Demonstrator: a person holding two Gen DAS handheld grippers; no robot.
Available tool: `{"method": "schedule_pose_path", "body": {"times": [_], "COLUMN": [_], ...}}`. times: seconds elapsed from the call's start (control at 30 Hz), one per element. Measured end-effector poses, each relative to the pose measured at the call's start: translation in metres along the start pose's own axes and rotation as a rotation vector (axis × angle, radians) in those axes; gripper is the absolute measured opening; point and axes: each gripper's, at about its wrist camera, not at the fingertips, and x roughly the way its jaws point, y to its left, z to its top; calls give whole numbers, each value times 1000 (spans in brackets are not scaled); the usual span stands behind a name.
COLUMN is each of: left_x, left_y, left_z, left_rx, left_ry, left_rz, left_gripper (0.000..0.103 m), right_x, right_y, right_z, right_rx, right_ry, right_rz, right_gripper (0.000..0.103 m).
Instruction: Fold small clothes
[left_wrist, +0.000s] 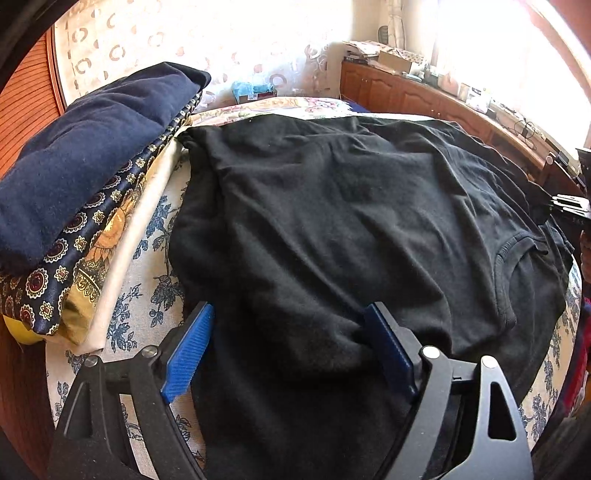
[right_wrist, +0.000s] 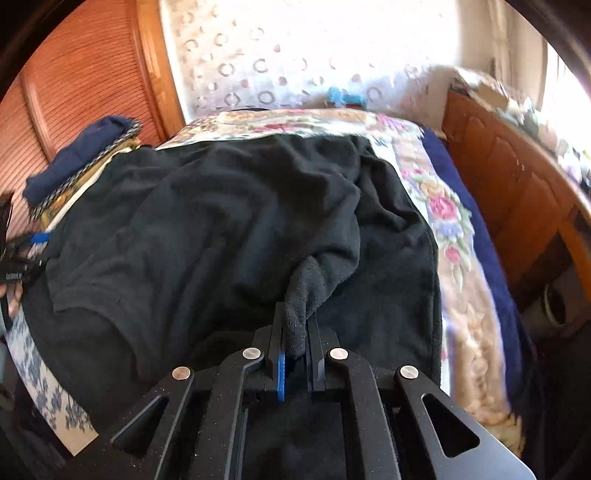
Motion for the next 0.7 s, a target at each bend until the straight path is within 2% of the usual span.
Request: {"method": "schedule_pose_path", "body": {"times": [0.23, 0.4, 0.47, 0.57, 0.63, 0.7], "left_x": [2, 2, -3, -18, -25, -27], "left_y": [-1, -3, -3, 0, -1, -2], "left_z": [2, 2, 0, -3, -3, -3], "left_rx": [-1, 0, -6, -35, -45, -47], "left_ry": [1, -5, -17, -62, -81, -74], "left_rz": [-1, 4, 3, -52, -61, -42], "left_gripper": [84, 85, 79, 65, 42, 36], "right_x": [6, 9, 9, 12, 11, 11], "right_y": [-7, -5, -8, -6, -2, 0], "right_z": [-11, -18, -19, -21, -22, -22], "right_rx": [52, 43, 60, 51, 34, 25], "right_ry": [-29, -52, -58, -63, -65, -66], "right_rz": [0, -1, 7, -6, -24, -33], "right_gripper": [7, 7, 7, 7, 7, 7]}}
